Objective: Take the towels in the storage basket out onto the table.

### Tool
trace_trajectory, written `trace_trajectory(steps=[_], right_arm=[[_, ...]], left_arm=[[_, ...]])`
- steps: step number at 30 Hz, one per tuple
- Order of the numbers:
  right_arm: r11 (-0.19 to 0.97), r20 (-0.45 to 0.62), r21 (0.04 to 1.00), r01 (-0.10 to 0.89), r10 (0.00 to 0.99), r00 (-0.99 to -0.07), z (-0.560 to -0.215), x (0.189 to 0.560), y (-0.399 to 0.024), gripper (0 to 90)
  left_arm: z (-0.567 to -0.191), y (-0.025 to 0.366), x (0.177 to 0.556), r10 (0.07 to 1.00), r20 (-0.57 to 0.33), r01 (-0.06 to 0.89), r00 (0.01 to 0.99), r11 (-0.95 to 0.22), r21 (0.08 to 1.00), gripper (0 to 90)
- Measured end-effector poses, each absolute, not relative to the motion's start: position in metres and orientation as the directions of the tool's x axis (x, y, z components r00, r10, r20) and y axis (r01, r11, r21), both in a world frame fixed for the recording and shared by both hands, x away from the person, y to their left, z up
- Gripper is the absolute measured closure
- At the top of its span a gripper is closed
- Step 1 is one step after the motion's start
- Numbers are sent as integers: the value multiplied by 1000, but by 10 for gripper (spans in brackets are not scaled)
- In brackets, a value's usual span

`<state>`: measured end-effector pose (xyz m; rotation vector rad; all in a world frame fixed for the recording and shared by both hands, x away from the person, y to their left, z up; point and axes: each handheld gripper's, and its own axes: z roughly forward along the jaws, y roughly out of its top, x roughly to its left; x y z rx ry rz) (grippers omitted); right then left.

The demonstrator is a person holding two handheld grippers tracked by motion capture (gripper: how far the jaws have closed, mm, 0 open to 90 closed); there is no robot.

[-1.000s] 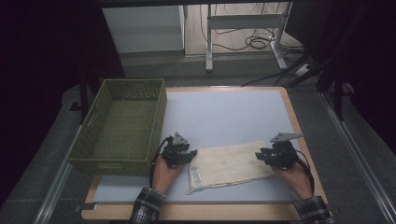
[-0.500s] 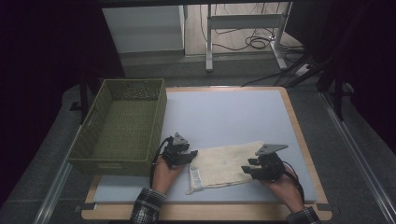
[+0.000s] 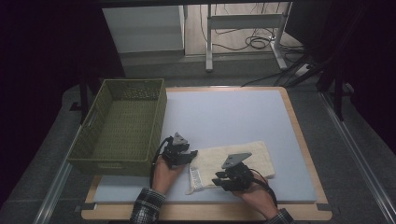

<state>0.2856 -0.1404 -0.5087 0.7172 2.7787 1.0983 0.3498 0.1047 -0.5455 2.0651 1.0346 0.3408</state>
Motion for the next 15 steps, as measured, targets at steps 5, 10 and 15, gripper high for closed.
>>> trace_trajectory(steps=[5,10,15], right_arm=[[655,113,669,351,377,-919,-508,278,-108,679],[668,114,666,332,349,-930,-511,274,-90,669],[693,90,644,324,352,-932,-522,274,-75,591]], left_arm=[[-546,105,350,769,-102,558,632,-359,748,521],[-546,105,350,768,-104,559,631,-358,748,521],[-546,105,350,769,-109,560,630,-353,749,520]])
